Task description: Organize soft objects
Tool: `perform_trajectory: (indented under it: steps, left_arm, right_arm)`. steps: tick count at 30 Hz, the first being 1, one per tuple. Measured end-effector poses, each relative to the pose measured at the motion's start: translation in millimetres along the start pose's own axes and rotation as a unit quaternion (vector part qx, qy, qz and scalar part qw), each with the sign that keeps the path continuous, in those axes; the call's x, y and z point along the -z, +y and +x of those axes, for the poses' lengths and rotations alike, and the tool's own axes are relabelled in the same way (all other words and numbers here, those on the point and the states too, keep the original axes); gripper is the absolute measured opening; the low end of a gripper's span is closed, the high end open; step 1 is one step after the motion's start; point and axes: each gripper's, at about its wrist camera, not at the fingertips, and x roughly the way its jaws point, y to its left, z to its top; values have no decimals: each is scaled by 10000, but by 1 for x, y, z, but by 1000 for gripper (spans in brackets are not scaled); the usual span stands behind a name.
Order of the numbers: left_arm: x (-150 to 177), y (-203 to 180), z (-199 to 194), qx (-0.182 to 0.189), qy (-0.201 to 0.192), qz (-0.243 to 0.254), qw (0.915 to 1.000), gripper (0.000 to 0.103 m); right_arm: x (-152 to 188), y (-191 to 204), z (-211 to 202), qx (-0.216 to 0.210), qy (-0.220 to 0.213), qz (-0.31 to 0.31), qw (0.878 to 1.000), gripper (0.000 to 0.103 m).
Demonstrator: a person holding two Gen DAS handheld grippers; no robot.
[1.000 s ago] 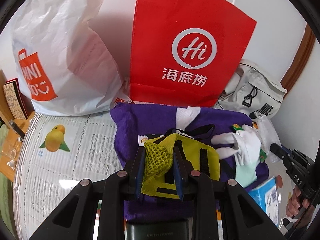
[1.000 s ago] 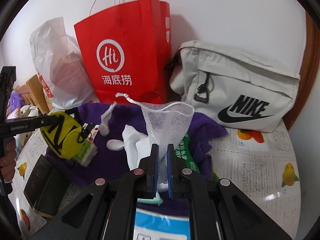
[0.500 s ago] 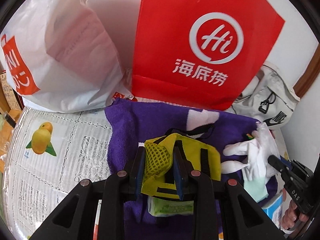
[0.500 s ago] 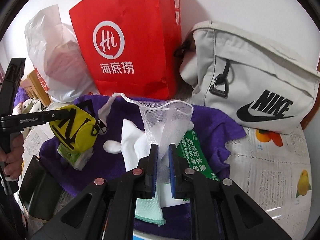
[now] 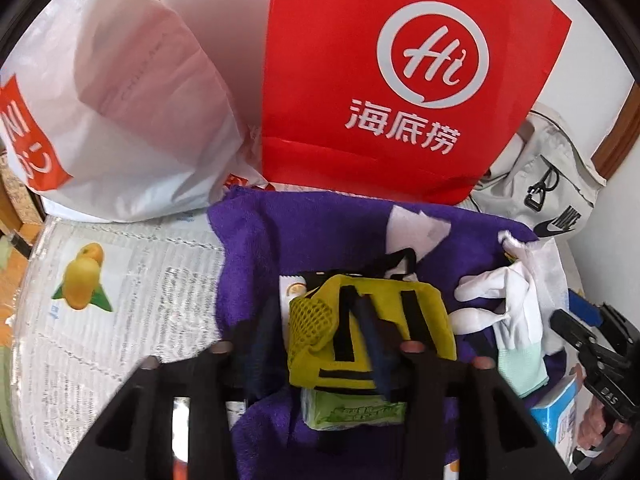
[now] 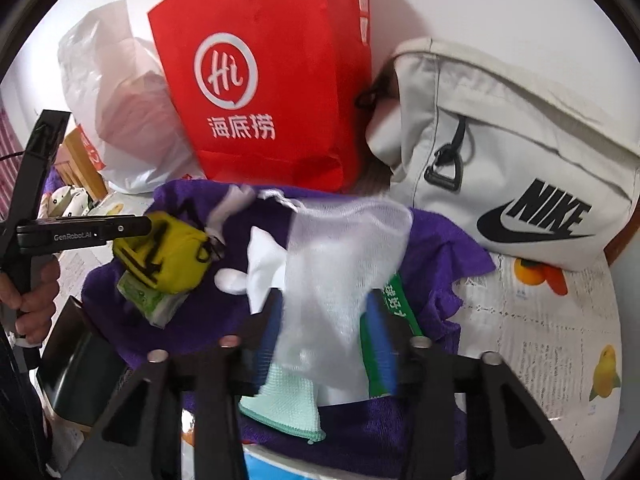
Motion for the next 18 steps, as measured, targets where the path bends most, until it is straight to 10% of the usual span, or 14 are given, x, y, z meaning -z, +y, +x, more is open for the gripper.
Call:
perform_trajectory:
  steps: [18]
  left_arm:
    - [41,-8,-102,-199,-303,185,9992,72]
  right_arm:
    - [39,8,-80,290,-297,551,9976,80]
